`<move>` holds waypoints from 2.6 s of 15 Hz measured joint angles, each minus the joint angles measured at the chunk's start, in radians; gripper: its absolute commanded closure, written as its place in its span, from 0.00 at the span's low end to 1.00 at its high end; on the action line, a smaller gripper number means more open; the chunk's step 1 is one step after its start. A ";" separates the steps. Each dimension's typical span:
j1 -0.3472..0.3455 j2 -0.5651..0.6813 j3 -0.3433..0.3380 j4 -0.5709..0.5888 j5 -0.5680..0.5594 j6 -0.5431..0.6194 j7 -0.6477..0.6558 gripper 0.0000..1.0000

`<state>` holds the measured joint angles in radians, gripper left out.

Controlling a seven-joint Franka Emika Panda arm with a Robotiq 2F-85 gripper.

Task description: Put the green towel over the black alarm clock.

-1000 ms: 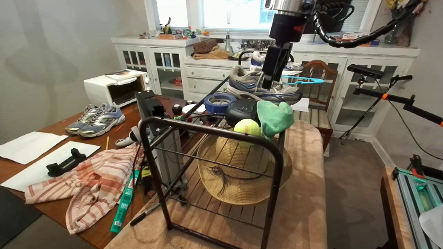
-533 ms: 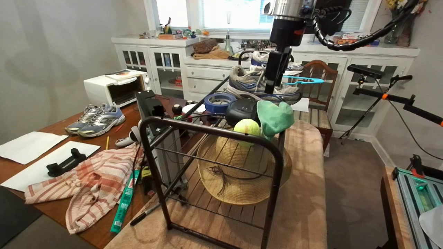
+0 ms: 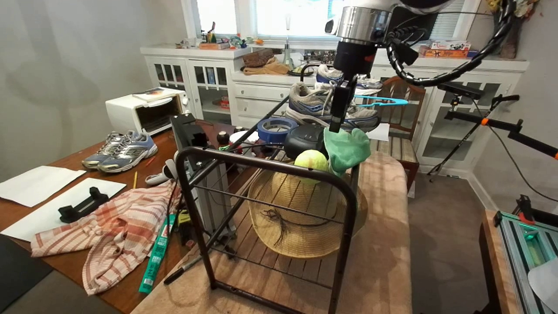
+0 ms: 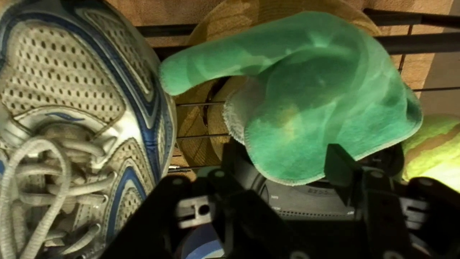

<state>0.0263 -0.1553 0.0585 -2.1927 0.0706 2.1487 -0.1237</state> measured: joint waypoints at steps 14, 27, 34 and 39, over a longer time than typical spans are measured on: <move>0.015 -0.004 0.000 -0.030 -0.002 0.075 -0.074 0.99; 0.054 -0.099 0.007 0.162 -0.020 -0.129 -0.100 0.99; 0.060 0.042 0.015 0.297 -0.130 -0.127 -0.251 0.99; 0.082 0.118 0.048 0.345 -0.157 -0.126 -0.306 0.99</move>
<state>0.1079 -0.0375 0.1065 -1.8480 -0.0867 2.0222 -0.4301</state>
